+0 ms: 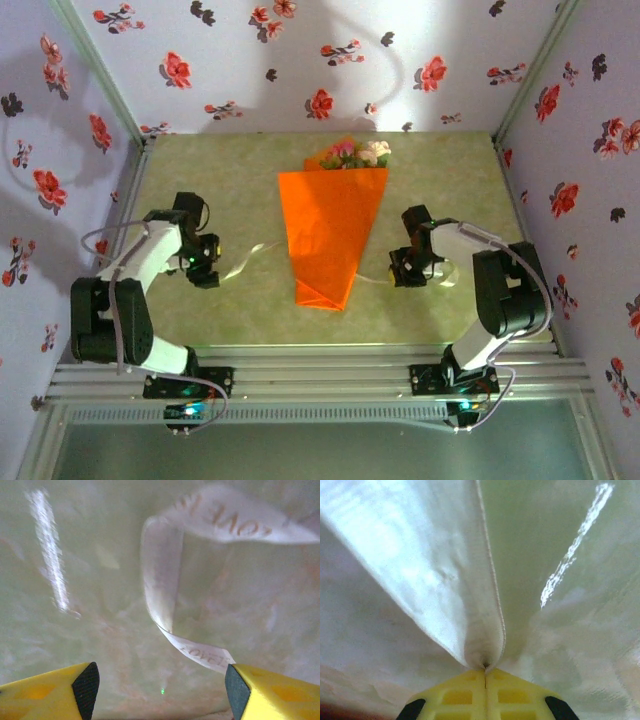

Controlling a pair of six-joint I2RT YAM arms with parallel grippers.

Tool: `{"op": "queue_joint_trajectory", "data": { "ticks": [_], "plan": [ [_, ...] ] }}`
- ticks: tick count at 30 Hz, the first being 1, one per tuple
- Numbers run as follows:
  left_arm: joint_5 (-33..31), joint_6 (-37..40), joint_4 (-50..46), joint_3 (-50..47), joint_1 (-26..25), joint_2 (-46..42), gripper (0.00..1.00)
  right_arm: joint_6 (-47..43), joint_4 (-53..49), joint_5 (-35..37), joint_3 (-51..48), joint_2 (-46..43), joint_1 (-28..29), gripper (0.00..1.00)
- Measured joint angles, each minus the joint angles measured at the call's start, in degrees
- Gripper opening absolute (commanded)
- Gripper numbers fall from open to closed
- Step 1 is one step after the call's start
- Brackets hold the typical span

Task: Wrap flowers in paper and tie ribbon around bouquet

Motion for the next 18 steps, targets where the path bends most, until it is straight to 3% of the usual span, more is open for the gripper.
{"op": "queue_joint_trajectory", "data": {
  "ticks": [6, 11, 18],
  "plan": [
    [-4.3, 8.7, -4.3, 0.7, 1.4, -2.9, 0.85, -0.5, 1.2, 2.5, 3.5, 1.9, -3.2, 0.00],
    [-4.7, 15.5, -3.7, -2.3, 1.4, -2.6, 0.84, -1.3, 3.4, 4.3, 8.0, 3.7, -5.4, 0.00],
    [-2.0, 17.3, 3.0, -4.7, 1.4, 3.3, 0.78, -2.9, 4.8, 4.5, 11.9, 6.7, -6.1, 0.00]
  ]
}}
